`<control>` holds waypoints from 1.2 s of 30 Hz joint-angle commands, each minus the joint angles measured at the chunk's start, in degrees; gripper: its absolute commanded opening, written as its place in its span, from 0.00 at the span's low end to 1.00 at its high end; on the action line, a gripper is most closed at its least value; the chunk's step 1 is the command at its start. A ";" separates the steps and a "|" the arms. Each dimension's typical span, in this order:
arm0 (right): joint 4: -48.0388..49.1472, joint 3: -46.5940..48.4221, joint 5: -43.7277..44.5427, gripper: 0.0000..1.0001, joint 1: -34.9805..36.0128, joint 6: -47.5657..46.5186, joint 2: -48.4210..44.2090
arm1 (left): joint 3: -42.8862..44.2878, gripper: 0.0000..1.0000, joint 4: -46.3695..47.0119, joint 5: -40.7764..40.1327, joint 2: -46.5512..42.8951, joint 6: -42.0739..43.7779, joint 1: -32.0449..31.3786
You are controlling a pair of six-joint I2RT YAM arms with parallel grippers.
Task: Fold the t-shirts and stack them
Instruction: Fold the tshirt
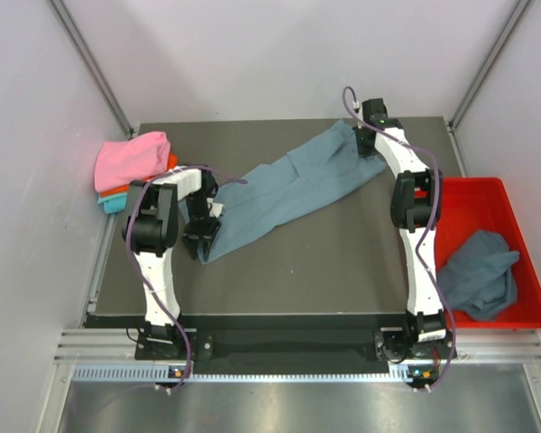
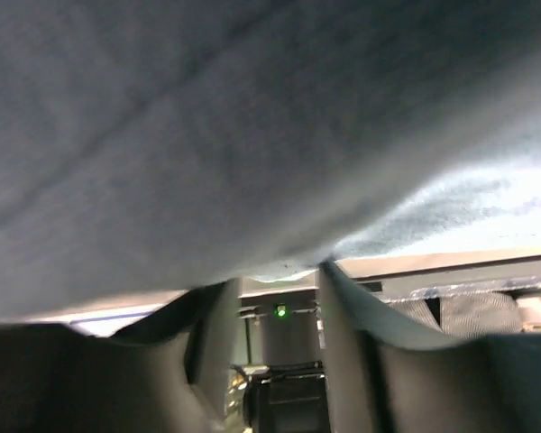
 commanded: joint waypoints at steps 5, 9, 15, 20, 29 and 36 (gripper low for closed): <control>3.03 0.65 1.14 0.00 0.60 0.14 -2.71 | 0.51 0.08 1.94 2.86 3.60 2.60 -1.13; 3.64 1.88 1.58 0.00 0.43 -0.21 -2.45 | -1.85 0.00 1.15 6.20 2.81 3.13 -2.80; 5.31 6.09 1.58 0.00 0.43 -1.26 -0.69 | -2.75 0.00 0.45 9.01 -0.62 4.88 -6.22; 7.68 9.43 1.49 0.00 0.60 -1.53 1.77 | -0.81 0.00 -2.10 13.15 -0.10 7.44 -11.57; 11.90 14.27 1.41 0.00 0.87 -1.97 5.55 | 5.16 0.00 -8.68 18.68 2.54 12.88 -23.45; 12.34 14.71 1.14 0.00 0.78 -1.88 7.40 | 7.54 0.00 -11.86 20.62 2.63 16.48 -28.20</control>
